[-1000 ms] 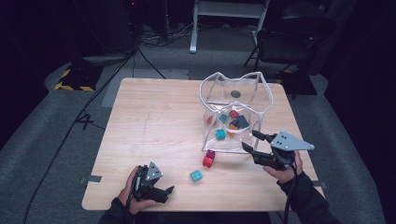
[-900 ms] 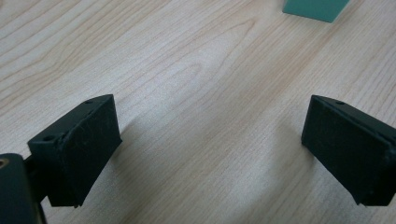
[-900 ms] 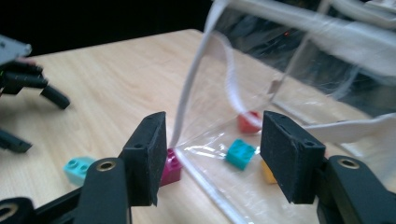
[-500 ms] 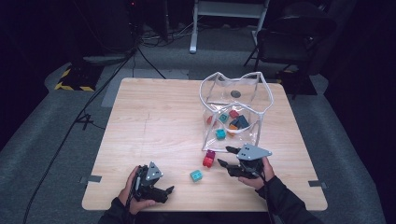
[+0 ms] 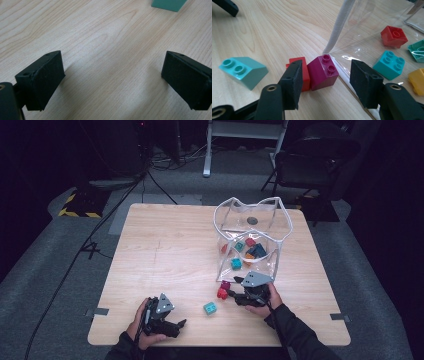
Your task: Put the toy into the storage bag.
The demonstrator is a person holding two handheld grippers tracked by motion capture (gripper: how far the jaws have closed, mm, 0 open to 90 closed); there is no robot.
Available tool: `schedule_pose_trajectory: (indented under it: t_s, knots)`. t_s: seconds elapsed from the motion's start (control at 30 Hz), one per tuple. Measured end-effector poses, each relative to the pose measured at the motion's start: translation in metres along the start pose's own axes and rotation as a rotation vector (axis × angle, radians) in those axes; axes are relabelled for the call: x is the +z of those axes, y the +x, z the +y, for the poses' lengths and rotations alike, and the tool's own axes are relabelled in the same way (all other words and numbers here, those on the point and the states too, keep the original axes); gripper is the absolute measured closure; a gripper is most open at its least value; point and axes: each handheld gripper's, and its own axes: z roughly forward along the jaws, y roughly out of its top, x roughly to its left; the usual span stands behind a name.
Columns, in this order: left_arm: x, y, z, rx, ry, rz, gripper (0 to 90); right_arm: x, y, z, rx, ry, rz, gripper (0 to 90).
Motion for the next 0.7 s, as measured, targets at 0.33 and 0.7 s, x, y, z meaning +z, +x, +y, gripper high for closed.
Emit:
schedule_pose_trajectory:
  t_s: [0.33, 0.7]
  knots:
    - [0.000, 0.000, 0.000, -0.001, 0.001, 0.001, 4.8, 0.011, -0.005, 0.000, 0.040, -0.013, 0.027, 44.1]
    - [0.000, 0.000, 0.000, 0.003, 0.002, 0.002, 4.7, 0.009, -0.013, 0.000, 0.070, -0.008, 0.000, 45.0]
